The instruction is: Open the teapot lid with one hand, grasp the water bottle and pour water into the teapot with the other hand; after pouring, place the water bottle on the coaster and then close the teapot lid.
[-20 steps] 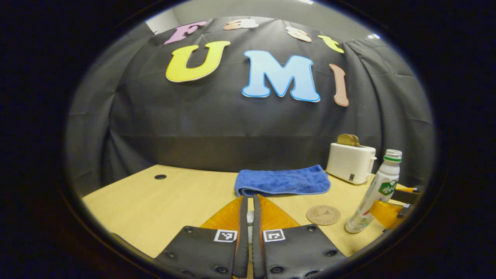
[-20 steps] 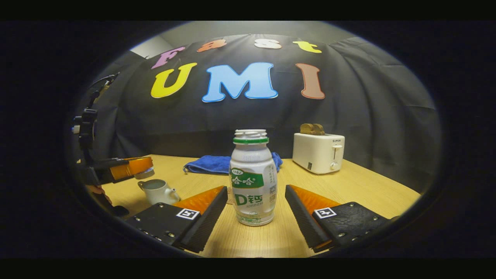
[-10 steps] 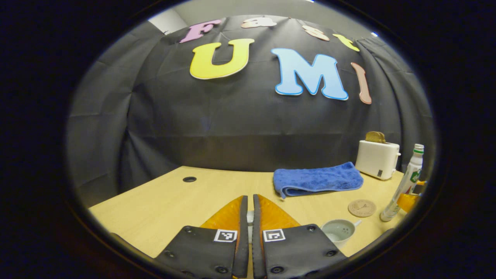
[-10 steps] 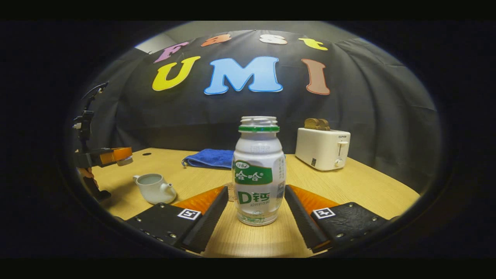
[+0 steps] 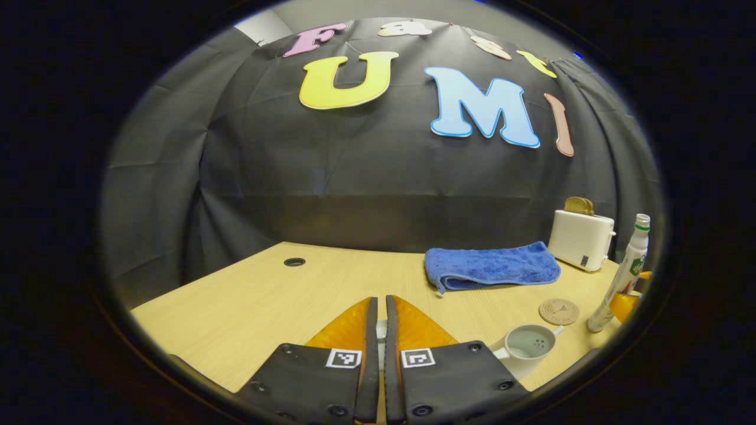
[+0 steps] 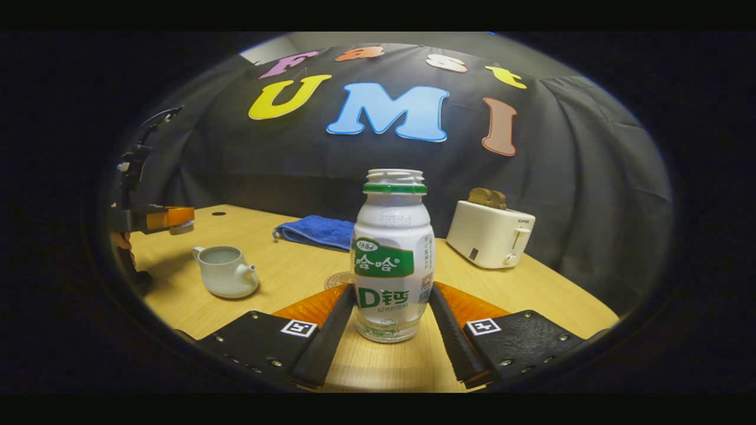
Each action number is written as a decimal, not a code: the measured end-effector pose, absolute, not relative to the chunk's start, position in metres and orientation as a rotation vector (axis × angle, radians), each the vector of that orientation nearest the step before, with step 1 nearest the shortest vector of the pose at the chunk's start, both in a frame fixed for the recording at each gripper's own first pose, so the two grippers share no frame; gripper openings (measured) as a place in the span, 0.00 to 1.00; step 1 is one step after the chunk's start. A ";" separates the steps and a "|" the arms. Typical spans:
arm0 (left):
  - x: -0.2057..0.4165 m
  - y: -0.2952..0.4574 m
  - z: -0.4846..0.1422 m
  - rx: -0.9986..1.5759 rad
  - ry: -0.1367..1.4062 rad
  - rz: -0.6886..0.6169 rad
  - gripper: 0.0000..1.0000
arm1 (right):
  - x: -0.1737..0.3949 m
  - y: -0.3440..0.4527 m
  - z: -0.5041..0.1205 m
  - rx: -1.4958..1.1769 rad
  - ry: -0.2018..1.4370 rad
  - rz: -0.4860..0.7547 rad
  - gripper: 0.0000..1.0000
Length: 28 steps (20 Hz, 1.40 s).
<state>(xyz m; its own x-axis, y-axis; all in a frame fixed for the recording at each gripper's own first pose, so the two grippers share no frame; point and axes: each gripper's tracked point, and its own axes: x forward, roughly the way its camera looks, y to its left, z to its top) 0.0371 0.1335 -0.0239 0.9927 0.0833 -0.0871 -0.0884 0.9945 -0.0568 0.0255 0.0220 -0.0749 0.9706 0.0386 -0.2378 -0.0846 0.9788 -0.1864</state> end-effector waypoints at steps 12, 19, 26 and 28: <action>0.030 0.153 -0.022 -0.084 0.078 0.120 0.14 | 0.039 0.039 -0.054 -0.749 0.177 0.026 0.77; 0.029 0.159 -0.023 -0.099 0.081 0.130 0.14 | 0.051 0.052 -0.039 -1.076 0.099 0.031 0.77; 0.030 0.166 -0.027 -0.114 0.087 0.139 0.14 | 0.060 0.074 -0.039 -1.309 0.019 0.084 0.77; 0.029 0.167 -0.028 -0.121 0.090 0.140 0.14 | 0.063 0.080 -0.040 -1.371 0.004 0.108 0.77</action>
